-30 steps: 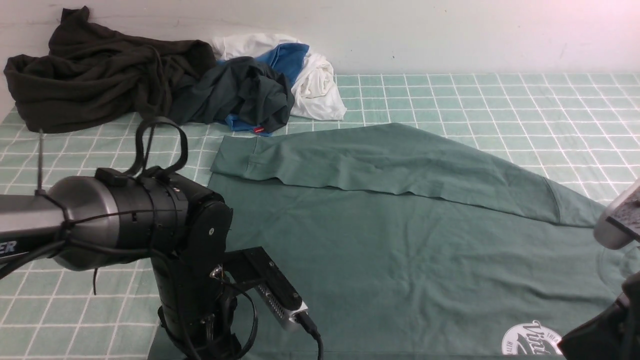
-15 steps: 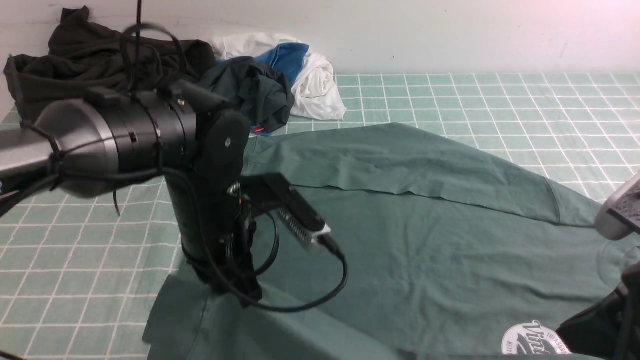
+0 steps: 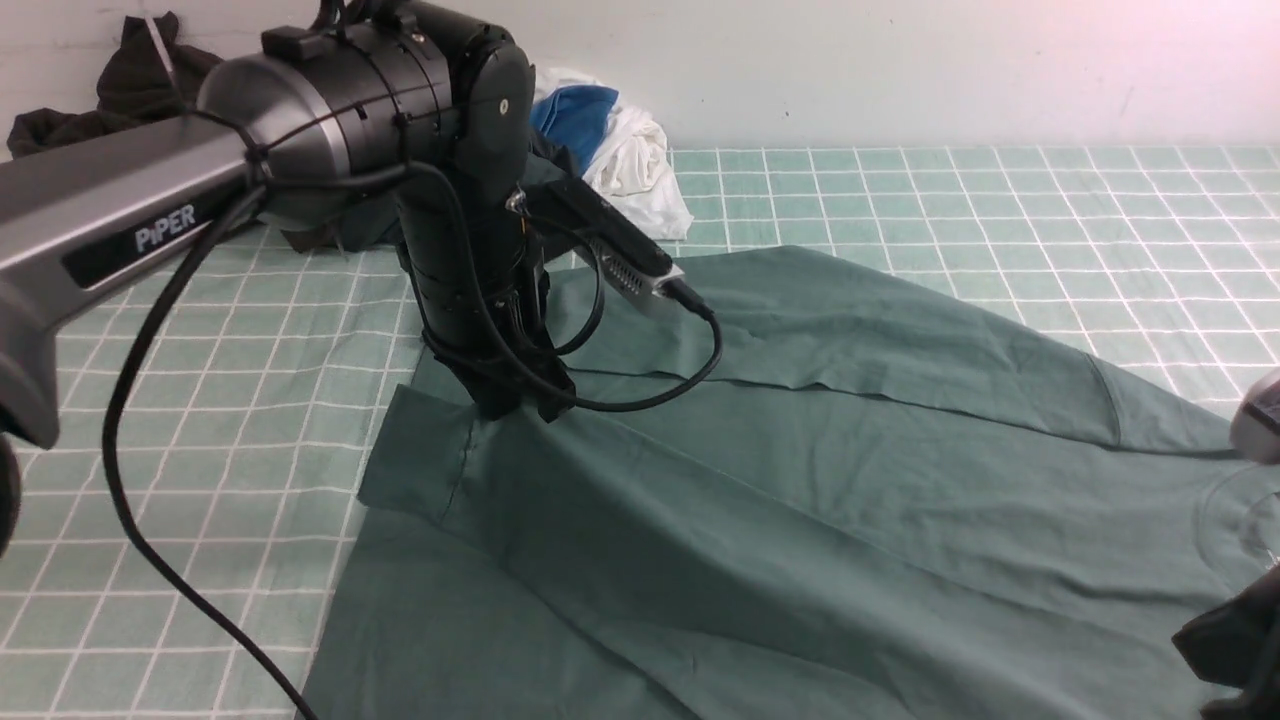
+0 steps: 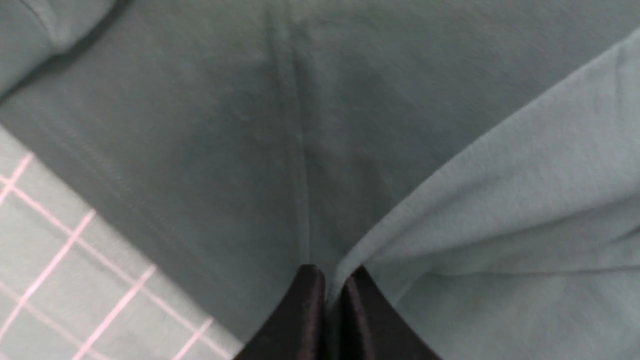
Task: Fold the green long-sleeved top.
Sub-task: Use the left arm to drag and place the cuff at the centered position on the left edge of the fabric, then use the left arm to clamp the cuff farthest from it
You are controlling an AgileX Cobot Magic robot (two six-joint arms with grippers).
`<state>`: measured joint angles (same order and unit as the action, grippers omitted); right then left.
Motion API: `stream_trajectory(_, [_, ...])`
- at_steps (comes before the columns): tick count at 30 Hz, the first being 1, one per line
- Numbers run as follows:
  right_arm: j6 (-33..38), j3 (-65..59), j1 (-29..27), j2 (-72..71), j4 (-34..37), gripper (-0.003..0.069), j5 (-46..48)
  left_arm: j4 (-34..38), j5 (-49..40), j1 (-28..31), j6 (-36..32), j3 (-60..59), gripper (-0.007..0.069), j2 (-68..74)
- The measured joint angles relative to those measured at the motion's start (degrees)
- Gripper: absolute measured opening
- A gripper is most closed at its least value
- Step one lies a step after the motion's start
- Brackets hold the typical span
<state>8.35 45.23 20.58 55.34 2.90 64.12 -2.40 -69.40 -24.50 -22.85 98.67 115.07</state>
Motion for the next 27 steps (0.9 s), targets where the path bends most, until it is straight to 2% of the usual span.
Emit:
stream_trajectory(4, [-0.2,0.0,0.0,0.0,-0.1,-0.0016,0.0,0.4,0.6,0.5,0.0,0.4,0.0067,2.5])
stream_trajectory(7, [-0.3,0.0,0.0,0.0,-0.7,-0.0016,-0.5,0.4,1.5,1.1,1.9,1.8,0.0174,4.1])
stream_trajectory(12, [-0.3,0.0,0.0,0.0,-1.2,-0.0016,-2.8,0.0,2.2,3.9,10.7,7.2,0.0360,4.5])
stream_trajectory(16, [-0.4,0.0,0.0,0.4,-1.3,-0.0016,-7.8,0.0,5.1,7.9,15.2,10.9,0.0454,6.1])
stream_trajectory(21, [-0.5,0.1,0.0,2.2,-1.3,-0.0016,-13.6,1.1,10.5,12.3,18.2,13.3,0.0472,10.6])
stream_trajectory(27, [-0.5,0.2,0.0,5.8,-1.3,-0.0016,-14.6,4.7,17.0,14.8,18.7,13.4,0.0470,16.5])
